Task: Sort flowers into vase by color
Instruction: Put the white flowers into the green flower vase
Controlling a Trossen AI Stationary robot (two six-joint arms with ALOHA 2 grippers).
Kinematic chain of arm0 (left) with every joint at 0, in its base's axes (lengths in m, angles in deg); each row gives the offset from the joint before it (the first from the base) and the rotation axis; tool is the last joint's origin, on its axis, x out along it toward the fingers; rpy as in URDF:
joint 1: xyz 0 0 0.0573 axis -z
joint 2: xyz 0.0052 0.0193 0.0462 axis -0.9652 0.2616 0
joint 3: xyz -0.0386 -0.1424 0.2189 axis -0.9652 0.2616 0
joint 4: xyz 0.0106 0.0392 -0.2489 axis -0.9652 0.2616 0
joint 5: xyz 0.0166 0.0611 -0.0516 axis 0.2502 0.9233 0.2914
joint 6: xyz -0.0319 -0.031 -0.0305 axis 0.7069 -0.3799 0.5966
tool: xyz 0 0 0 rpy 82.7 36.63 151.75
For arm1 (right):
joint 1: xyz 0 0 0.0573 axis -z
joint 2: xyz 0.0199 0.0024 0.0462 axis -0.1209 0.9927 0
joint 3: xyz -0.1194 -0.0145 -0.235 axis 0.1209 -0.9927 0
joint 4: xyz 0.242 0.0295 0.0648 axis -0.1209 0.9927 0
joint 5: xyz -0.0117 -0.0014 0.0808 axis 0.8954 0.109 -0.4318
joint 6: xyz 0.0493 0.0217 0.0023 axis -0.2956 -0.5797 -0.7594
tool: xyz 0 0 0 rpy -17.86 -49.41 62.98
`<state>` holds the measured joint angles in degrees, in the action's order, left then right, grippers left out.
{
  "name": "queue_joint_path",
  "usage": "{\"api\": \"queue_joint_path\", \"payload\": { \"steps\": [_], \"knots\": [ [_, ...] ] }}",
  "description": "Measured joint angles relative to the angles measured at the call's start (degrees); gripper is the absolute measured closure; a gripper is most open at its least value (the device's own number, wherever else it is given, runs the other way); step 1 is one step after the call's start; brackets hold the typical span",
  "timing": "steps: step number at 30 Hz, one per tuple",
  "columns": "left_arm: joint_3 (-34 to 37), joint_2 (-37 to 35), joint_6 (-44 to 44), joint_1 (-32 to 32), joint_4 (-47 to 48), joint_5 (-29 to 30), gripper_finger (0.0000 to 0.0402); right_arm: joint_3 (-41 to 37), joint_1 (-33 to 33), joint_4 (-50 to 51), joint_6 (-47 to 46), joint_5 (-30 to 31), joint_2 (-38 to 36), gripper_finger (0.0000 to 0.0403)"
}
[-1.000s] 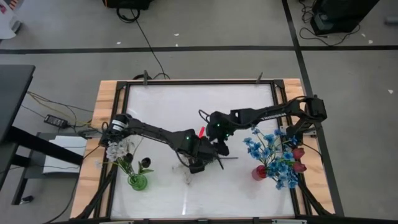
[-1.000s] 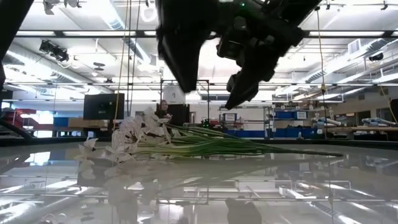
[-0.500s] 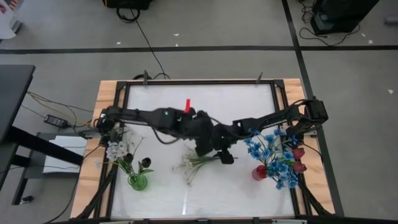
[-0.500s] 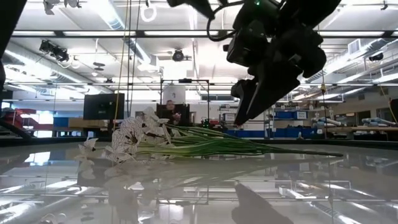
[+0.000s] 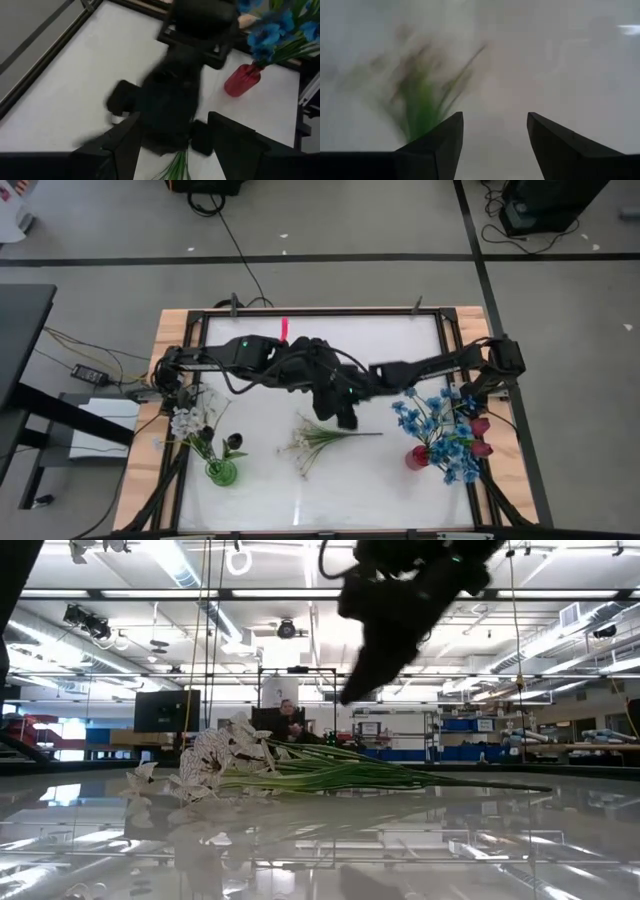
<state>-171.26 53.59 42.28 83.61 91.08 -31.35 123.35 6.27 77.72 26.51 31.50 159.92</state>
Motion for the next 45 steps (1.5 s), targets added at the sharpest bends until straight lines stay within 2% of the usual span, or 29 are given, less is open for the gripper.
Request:
{"api": "queue_joint_path", "payload": {
  "steps": [3,7,11,16,20,28,35,40,45],
  "knots": [
    [-0.08,0.0,0.1,0.0,-0.02,0.1,0.017,5.24,3.77,3.28,-3.46,2.83,0.12,0.0175],
    [-0.08,0.04,0.92,0.2,0.88,0.2,0.017,10.68,9.66,5.88,-6.98,3.17,0.15,0.0175],
    [-0.08,-0.01,2.32,0.81,1.67,0.28,0.017,12.56,14.46,6.67,-9.23,0.58,0.64,0.0175],
    [-0.05,-1.67,2.68,1.26,2.62,0.86,0.017,12.45,17.16,7.07,-7.97,-4.53,6.93,0.0175],
    [-0.1,-2.47,3.43,1.19,3.63,1.37,0.017,12.45,14.94,6.14,-8.21,-7.28,11.41,0.0175],
    [-0.05,-2.56,5.48,0.94,9.85,2.34,0.017,12.47,5.06,5.63,-7.84,-11.38,16.83,0.0175],
    [0.01,-2.56,6.19,0.94,10.42,2.33,0.017,12.65,-2.11,4.29,-5.51,-8.94,20.04,0.0175],
    [0.03,-2.56,6.28,0.94,10.6,2.33,0.017,12.65,-4.58,4.06,-4.96,-5.31,20.24,0.0175],
    [0.03,-2.56,7.01,0.94,10.6,2.31,0.017,12.65,-5.88,3.95,-4.87,-4.64,20.54,0.0175]
  ]
}}
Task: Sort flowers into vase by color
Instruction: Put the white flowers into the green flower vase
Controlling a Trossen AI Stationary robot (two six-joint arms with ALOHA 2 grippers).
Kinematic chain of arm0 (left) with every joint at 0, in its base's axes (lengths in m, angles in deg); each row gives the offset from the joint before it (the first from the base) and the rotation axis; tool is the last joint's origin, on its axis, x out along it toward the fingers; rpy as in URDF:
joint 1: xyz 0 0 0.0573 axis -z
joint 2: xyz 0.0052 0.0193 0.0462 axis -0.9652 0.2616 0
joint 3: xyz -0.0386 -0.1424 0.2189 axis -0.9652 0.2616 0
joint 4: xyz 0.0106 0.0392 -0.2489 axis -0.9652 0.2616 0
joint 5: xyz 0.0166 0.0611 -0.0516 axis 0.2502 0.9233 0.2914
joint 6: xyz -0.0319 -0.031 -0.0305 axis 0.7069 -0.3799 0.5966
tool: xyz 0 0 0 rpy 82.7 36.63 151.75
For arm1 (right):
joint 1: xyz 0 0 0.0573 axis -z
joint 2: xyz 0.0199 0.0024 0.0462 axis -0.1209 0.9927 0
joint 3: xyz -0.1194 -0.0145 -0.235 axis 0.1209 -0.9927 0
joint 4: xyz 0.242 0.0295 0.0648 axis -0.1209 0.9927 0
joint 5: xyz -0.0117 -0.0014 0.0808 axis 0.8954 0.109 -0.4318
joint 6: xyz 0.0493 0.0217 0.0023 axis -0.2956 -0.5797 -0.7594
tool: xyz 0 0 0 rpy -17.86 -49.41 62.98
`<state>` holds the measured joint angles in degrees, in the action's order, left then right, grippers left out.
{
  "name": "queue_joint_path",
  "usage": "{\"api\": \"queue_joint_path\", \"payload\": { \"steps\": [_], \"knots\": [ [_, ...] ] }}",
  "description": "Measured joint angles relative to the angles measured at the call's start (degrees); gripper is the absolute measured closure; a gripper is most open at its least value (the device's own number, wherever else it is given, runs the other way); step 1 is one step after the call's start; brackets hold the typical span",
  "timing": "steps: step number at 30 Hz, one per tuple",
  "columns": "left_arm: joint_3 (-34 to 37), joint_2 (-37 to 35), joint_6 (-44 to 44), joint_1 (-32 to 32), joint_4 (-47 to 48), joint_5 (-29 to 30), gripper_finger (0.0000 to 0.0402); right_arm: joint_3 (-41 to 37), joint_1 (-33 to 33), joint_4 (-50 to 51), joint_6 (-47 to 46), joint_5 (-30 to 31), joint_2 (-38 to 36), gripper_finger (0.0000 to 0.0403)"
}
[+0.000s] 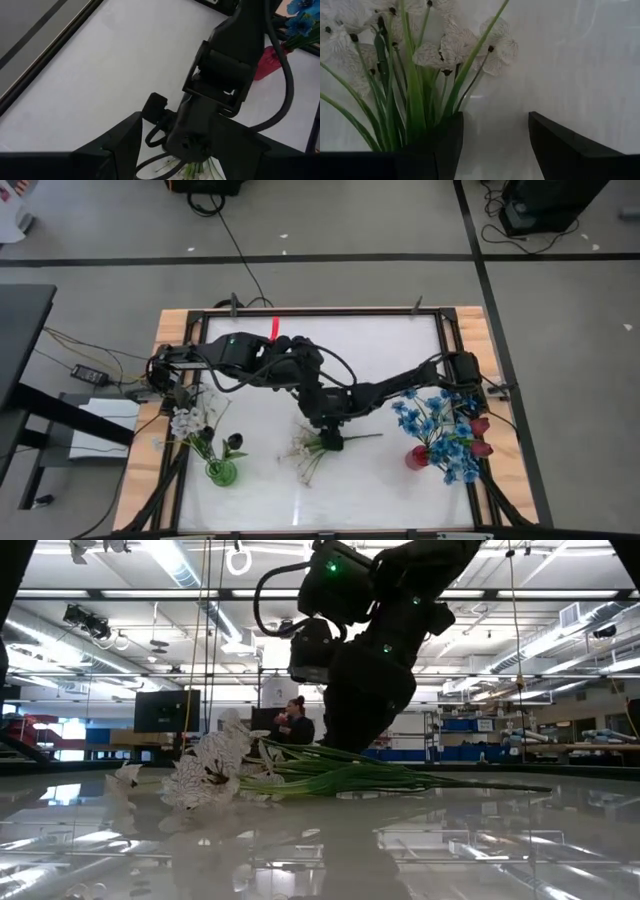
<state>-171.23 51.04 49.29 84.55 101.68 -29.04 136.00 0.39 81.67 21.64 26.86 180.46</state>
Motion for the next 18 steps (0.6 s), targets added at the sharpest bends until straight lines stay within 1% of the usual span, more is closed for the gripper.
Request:
{"api": "queue_joint_path", "payload": {
  "steps": [3,7,9,11,13,14,18],
  "knots": [
    [0.02,0.0,0.67,0.18,0.11,0.0,0.017,-0.05,-0.01,0.42,0.11,0.7,-0.57,0.0175],
    [0.02,0.0,1.12,0.48,0.17,-0.02,0.017,-0.42,1.06,2.19,-0.58,0.13,-3.46,0.0175],
    [0.02,0.0,1.17,0.48,0.23,-0.04,0.017,-0.35,1.82,1.81,-0.99,-0.71,-5.54,0.0175],
    [0.02,0.0,1.53,0.51,0.26,-0.04,0.017,-0.21,2.45,1.42,-1.75,-3.41,-6.91,0.0175],
    [0.02,0.0,2.13,0.55,0.3,-0.07,0.017,-0.22,2.65,0.87,-2.91,-6.78,-6.93,0.0175],
    [0.02,0.0,2.2,0.55,0.31,-0.07,0.017,-0.3,2.14,0.71,-3.11,-7.46,-6.8,0.0175],
    [0.02,0.0,2.27,0.8,0.39,-0.07,0.017,-0.33,-0.45,-0.4,-0.74,-6.43,-5.58,0.0175]
  ]
}}
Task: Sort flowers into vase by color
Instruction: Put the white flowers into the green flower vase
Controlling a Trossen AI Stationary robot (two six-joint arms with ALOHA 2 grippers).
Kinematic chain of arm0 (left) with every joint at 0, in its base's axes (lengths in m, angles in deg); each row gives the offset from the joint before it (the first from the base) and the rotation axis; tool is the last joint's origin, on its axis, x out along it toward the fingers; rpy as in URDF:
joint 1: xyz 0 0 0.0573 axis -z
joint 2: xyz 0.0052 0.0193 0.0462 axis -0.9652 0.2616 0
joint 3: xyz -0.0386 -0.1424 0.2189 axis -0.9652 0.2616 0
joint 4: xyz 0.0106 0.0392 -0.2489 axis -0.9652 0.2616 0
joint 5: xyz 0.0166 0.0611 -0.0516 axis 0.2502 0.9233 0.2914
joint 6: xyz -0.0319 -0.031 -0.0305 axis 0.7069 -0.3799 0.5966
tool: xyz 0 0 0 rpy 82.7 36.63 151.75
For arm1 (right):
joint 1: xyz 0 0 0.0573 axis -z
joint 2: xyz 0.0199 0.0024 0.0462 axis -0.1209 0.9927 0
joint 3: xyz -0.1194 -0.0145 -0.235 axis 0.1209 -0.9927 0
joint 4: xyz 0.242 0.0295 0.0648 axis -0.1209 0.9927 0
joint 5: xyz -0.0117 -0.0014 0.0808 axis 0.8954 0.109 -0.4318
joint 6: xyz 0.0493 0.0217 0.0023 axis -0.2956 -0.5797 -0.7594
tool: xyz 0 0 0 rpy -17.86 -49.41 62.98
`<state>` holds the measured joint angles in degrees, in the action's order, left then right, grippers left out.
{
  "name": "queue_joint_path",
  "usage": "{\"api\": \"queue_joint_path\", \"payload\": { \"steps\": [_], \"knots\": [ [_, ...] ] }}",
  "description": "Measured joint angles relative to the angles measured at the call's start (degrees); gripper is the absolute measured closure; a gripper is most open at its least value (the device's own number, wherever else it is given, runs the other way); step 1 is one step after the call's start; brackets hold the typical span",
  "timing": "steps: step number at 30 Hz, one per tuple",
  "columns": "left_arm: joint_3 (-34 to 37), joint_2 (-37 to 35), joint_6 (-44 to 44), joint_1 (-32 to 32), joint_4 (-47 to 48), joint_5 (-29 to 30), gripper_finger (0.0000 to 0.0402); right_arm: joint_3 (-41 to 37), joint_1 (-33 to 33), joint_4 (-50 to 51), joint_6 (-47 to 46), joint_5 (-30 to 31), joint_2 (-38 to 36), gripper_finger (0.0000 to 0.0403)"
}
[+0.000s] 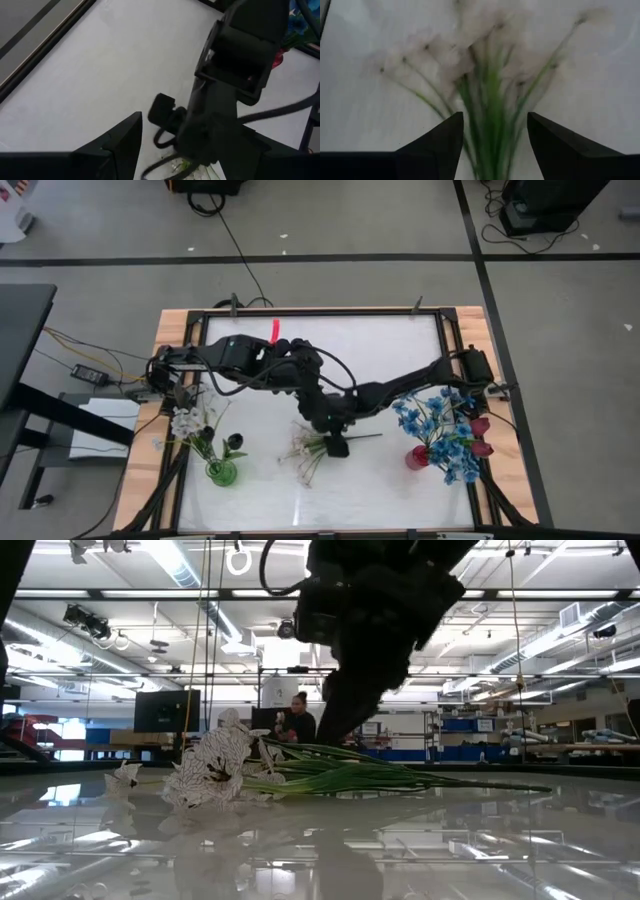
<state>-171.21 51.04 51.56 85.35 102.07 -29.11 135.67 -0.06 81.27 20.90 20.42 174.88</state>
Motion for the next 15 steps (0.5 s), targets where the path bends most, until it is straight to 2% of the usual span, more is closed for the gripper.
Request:
{"api": "queue_joint_path", "payload": {
  "steps": [9,12,15],
  "knots": [
    [0.0,0.02,0.23,0.01,0.7,-0.02,0.017,0.09,-2.49,0.29,1.66,3.53,5.39,0.0206],
    [0.0,0.02,0.23,0.01,0.73,-0.02,0.017,0.2,-2.42,0.89,1.83,3.63,5.65,0.024],
    [0.0,0.02,0.23,0.01,0.75,-0.02,0.017,0.06,-1.94,1.36,2.31,4.38,4.99,0.03]
  ]
}}
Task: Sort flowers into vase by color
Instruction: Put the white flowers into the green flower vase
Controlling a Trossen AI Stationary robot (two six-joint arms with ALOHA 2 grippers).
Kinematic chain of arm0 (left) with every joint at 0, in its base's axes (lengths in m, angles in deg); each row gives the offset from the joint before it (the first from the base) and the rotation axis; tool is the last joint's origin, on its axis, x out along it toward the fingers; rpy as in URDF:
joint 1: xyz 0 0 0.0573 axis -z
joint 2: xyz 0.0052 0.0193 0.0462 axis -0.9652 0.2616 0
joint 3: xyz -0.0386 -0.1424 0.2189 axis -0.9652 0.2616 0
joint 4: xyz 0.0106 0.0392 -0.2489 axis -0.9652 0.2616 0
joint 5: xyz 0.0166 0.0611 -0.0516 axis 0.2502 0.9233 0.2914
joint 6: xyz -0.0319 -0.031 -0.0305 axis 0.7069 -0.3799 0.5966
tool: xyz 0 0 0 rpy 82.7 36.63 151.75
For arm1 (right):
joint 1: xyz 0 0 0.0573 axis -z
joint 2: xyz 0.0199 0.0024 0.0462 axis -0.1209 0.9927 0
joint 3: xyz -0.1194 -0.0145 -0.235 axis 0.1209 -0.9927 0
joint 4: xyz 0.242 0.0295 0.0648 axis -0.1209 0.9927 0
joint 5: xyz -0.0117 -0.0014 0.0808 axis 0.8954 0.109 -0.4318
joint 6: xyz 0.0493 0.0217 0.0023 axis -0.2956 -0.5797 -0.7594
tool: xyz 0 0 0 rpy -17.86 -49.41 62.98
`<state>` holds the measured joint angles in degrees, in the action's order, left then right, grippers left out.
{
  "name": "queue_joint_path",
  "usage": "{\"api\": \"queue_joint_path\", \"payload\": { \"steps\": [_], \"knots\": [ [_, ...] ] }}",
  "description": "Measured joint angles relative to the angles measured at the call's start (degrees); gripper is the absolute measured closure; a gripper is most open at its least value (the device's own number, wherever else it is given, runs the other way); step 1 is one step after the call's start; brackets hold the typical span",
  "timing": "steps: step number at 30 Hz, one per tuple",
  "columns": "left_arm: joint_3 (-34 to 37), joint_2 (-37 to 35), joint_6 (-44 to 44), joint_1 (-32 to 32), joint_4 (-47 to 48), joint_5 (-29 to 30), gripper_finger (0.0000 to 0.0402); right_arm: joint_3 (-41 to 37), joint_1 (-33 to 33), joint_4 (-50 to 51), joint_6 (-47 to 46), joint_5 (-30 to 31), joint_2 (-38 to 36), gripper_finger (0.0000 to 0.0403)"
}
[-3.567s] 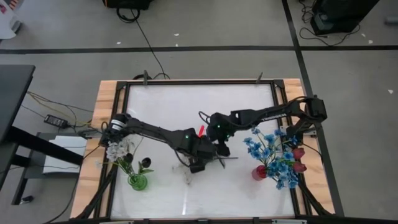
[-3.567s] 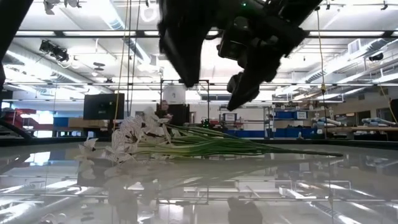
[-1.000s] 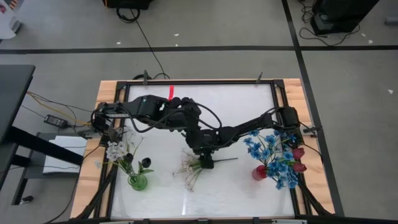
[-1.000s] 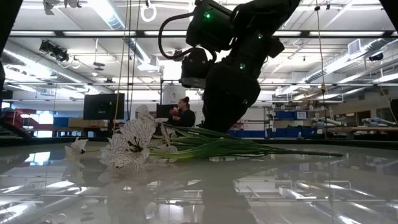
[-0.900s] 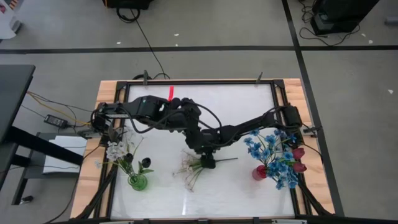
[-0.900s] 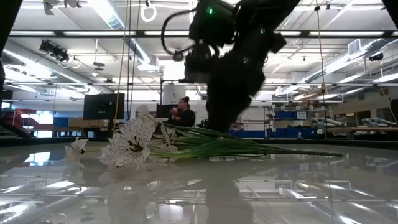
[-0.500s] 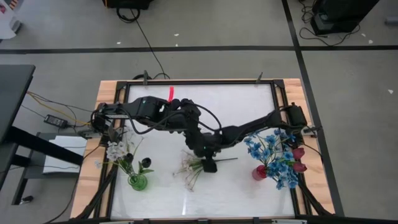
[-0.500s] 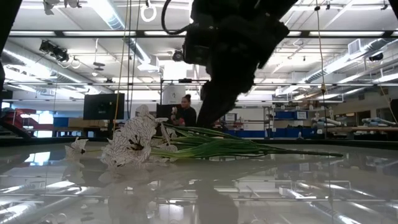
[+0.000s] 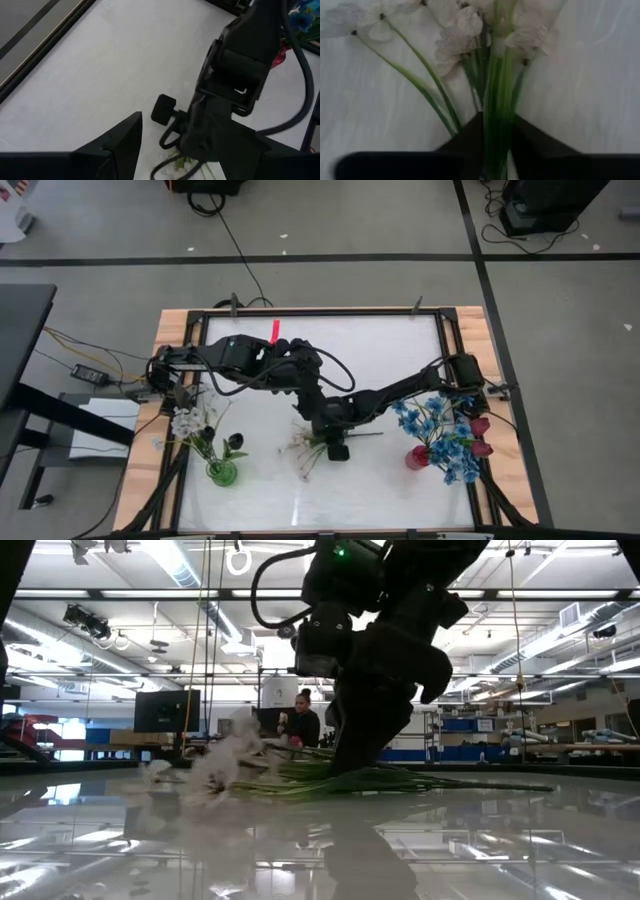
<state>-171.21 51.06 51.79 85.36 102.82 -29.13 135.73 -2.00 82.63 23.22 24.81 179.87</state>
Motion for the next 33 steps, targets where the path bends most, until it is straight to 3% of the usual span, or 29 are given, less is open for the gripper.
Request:
{"api": "queue_joint_path", "payload": {
  "steps": [4,10,20,33],
  "knots": [
    [0.0,0.0,0.01,-0.09,-0.09,0.0,0.017,-0.26,2.02,0.65,-1.67,-0.75,-1.69,0.0385],
    [0.07,-1.86,-0.13,0.45,1.77,0.54,0.017,-0.26,6.7,-1.65,-8.15,-0.75,-5.66,0.0375],
    [0.0,-8.87,0.46,2.46,4.79,13.02,0.018,-0.23,16.06,-18.21,-18.59,1.14,-14.41,0.0389],
    [0.0,-9.03,-0.39,2.96,8.41,13.8,0.0193,-0.12,21.84,-37.65,-20.23,10.29,-28.3,0.039]
  ]
}}
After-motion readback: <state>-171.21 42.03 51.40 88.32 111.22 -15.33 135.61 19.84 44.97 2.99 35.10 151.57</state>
